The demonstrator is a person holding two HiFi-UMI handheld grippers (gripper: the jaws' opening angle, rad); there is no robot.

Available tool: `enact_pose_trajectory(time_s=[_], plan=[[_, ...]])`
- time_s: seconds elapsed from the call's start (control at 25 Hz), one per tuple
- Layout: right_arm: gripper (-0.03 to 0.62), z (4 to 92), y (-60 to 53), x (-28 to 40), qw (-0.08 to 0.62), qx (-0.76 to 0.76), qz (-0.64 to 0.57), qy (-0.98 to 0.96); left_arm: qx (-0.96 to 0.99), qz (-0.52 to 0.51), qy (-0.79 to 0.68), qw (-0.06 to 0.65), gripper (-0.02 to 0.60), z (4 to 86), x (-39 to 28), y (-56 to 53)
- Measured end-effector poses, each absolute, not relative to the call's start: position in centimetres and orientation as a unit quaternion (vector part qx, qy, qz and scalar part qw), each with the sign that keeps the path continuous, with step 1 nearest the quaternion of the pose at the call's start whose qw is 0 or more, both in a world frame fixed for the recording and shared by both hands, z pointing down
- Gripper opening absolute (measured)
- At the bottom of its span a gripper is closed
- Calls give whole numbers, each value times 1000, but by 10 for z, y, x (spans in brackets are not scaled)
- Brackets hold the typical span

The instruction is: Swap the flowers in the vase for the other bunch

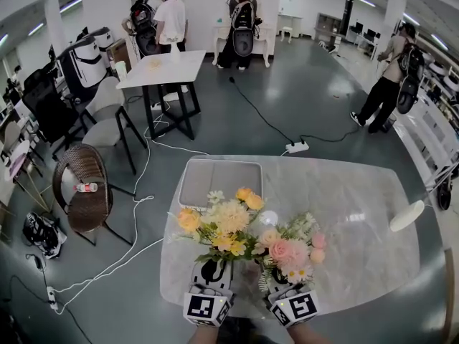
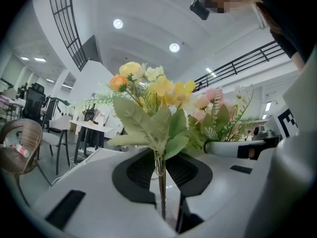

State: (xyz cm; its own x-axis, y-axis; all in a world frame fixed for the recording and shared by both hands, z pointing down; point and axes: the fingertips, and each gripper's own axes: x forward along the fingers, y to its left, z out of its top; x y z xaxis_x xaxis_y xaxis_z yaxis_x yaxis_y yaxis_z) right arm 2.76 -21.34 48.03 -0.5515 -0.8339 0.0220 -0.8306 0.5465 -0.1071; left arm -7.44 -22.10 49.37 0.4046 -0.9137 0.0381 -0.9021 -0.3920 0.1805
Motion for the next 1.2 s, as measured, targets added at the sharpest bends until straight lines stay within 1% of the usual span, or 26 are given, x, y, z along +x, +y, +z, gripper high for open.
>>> enact_pose_trajectory(time_s=[0.4,0.64,0.96,1.2], plan=[[99,482,-209,17,6,-465,-38,884,827,-35,-552,101,75,505,-88,-219],[148,483,-206,18,-12,-460,-22,887,824,-39,-555,105,75,505,-88,-221],[172,484,-202,23,-24,-462,-26,886,823,-39,-557,109,75,502,-88,-220],[176,487,-197,27,-37,-463,-25,885,822,-41,-557,110,75,501,-87,-217]])
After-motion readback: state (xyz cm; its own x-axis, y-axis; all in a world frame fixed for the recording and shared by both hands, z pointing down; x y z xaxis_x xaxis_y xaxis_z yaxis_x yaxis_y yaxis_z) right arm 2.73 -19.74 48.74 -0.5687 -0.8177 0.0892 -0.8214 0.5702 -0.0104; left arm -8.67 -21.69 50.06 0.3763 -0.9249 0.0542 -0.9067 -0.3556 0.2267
